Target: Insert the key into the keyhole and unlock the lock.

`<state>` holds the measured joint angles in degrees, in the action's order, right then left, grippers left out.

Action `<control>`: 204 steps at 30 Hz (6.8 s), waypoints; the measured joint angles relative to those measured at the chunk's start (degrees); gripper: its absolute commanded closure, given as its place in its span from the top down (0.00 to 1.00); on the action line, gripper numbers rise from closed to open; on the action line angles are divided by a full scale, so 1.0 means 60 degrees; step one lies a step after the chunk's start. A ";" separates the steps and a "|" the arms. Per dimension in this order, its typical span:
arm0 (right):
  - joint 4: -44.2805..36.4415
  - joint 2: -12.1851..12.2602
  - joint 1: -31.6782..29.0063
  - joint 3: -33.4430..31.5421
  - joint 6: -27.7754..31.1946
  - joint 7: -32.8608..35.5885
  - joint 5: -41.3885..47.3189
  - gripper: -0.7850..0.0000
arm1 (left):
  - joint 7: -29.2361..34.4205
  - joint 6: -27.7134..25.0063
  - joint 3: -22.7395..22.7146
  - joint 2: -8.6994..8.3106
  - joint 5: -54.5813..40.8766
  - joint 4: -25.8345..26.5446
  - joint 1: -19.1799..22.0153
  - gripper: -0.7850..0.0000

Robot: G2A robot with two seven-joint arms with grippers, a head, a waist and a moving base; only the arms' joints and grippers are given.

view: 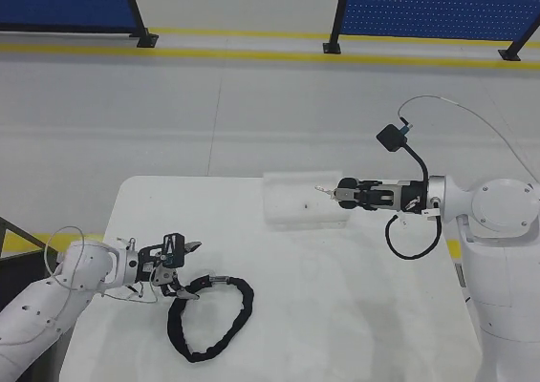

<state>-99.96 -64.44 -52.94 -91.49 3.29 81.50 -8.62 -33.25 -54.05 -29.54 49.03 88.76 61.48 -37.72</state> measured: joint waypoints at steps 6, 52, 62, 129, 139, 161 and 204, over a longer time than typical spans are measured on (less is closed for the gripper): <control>0.0000 0.0000 0.0000 0.0000 0.0000 0.0000 0.0000 0.00 | -0.0113 -0.0001 0.0468 0.0567 0.0083 -0.0682 0.0268 1.00; 0.0000 0.0000 0.0000 0.0000 0.0000 0.0000 0.0000 0.00 | 0.0084 0.0139 0.0859 0.1927 0.0917 -0.2412 0.0598 0.00; 0.0000 0.0000 0.0000 0.0000 0.0000 0.0000 0.0000 0.00 | 0.0255 -0.0564 0.0467 0.2105 -0.0155 -0.2420 0.0708 0.00; -0.3858 0.2740 0.2517 0.3940 -0.3282 0.1083 0.1210 0.00 | -0.4271 0.1431 0.0425 0.1643 0.0874 0.1104 0.1745 0.00; -0.4094 0.4171 0.4177 0.5459 -0.3266 0.1083 0.1183 0.00 | -0.5479 0.2647 0.1124 0.2441 0.0848 0.0191 0.2079 0.00; -0.4558 0.5129 0.5430 0.6518 -0.3623 0.0561 0.1723 0.00 | -0.5534 0.2957 0.1488 0.3573 0.0467 -0.0792 0.2242 0.00; -0.4492 0.5669 0.8149 1.0271 -0.5478 -0.1132 0.2101 0.00 | -0.5529 0.2879 0.0941 0.4209 0.1479 -0.1199 0.1955 0.00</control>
<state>-126.91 -30.42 -4.05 -29.87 -29.58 74.71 3.99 -66.42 -36.77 -23.89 74.28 97.64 54.29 -26.00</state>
